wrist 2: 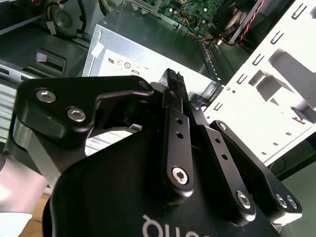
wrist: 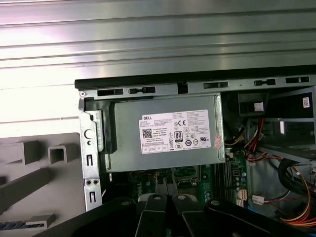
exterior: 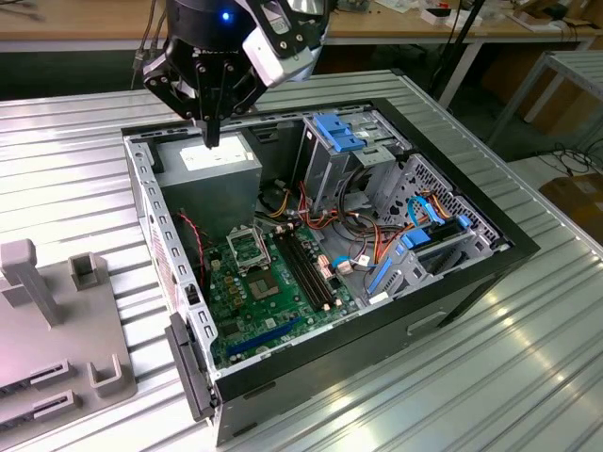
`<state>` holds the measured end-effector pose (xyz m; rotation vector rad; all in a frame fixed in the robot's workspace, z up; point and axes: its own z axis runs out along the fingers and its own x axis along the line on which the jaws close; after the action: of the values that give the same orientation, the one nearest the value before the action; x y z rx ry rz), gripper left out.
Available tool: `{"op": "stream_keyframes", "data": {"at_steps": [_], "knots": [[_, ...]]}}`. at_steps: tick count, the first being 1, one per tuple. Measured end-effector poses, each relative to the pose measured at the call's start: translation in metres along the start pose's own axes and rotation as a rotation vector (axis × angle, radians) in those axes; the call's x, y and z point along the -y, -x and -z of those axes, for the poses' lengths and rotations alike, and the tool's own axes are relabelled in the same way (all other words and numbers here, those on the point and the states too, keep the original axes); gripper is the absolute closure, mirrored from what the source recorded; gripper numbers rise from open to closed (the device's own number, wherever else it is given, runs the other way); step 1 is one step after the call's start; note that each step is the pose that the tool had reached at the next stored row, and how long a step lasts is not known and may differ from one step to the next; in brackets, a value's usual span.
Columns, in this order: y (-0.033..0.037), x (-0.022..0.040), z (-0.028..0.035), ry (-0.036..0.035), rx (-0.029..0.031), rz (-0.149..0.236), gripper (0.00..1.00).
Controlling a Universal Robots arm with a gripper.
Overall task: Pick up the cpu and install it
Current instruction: 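Reach for the cpu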
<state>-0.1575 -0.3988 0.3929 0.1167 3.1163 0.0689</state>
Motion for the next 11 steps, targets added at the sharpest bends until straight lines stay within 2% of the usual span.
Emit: {"op": "stream_keyframes", "data": {"at_steps": [11], "knots": [[-0.0038, 0.0003, 0.0000, -0.0001, -0.0010, 0.000, 0.89]]}}
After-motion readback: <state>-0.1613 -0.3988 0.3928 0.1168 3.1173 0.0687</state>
